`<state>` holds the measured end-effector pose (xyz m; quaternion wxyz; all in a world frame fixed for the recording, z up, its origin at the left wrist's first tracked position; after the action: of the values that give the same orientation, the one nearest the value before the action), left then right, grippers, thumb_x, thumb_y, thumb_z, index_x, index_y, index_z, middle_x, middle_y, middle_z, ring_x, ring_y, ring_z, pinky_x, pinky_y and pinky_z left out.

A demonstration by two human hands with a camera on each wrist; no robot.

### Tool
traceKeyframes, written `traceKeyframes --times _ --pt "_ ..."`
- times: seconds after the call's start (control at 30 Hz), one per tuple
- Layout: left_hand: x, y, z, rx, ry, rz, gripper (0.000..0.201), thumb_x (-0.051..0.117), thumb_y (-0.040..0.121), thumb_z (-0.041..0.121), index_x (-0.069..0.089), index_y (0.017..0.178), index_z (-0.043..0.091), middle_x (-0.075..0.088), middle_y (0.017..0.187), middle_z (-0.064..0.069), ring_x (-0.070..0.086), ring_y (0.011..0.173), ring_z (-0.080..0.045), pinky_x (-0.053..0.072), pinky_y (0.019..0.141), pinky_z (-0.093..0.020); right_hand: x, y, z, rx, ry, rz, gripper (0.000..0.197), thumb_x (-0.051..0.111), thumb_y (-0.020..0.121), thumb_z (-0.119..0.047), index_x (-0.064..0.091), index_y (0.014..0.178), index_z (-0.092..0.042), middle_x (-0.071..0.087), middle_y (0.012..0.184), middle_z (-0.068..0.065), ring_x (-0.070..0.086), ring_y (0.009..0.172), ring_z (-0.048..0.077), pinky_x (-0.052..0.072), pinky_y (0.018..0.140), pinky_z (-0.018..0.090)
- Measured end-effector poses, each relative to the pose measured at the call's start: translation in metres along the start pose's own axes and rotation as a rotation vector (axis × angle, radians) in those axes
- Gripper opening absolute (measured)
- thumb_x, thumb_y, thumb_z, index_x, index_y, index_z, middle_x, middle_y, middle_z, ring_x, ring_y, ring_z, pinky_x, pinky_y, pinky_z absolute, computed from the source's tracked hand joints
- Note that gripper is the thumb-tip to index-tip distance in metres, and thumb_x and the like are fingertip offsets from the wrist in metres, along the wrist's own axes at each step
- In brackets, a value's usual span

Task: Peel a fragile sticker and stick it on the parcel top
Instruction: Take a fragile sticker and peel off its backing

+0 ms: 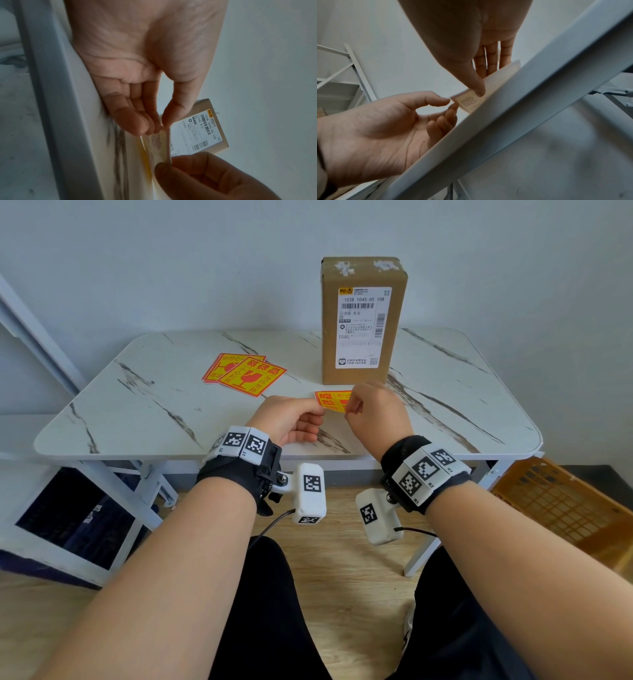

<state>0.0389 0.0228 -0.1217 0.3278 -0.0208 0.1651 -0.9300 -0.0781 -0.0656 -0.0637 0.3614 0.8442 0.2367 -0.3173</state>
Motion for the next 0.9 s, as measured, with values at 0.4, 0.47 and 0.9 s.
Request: traceKeyframes --times 0.4,0.47,0.9 --pt "0.000 0.000 0.003 0.050 -0.036 -0.001 0.010 0.061 0.087 0.007 0.062 0.079 0.003 0.061 0.072 -0.009 0.057 0.056 -0.018 0.056 0.050 -0.024 0.004 0.000 -0.001 -0.006 0.014 -0.014 0.012 0.057 0.073 0.006 0.065 0.072 -0.003 0.063 0.081 0.016 0.057 0.078 0.034 0.049 0.067 0.041" --pt "0.002 0.001 0.004 0.073 -0.033 -0.010 0.010 0.060 0.089 0.008 0.062 0.080 0.003 0.060 0.073 -0.008 0.056 0.055 -0.018 0.055 0.050 -0.025 0.004 0.000 -0.002 -0.006 0.029 -0.031 0.009 0.060 0.074 0.002 0.066 0.074 -0.005 0.064 0.082 0.013 0.058 0.079 0.032 0.049 0.069 0.041" --pt "0.009 0.004 0.005 0.164 0.133 -0.057 0.011 0.059 0.093 0.015 0.064 0.098 0.006 0.059 0.074 -0.004 0.052 0.056 -0.012 0.055 0.050 -0.021 0.011 0.001 -0.007 -0.002 0.029 -0.135 0.011 0.064 0.081 -0.018 0.075 0.083 -0.018 0.071 0.087 -0.001 0.063 0.086 0.020 0.051 0.079 0.038"
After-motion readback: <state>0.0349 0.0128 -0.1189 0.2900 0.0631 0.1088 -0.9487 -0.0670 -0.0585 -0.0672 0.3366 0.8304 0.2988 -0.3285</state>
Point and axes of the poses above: each hand's wrist, its own y-axis towards the middle knuckle, its own x-axis out of the palm, z = x × y, the point moved 10 cm from there along y, towards the middle knuckle
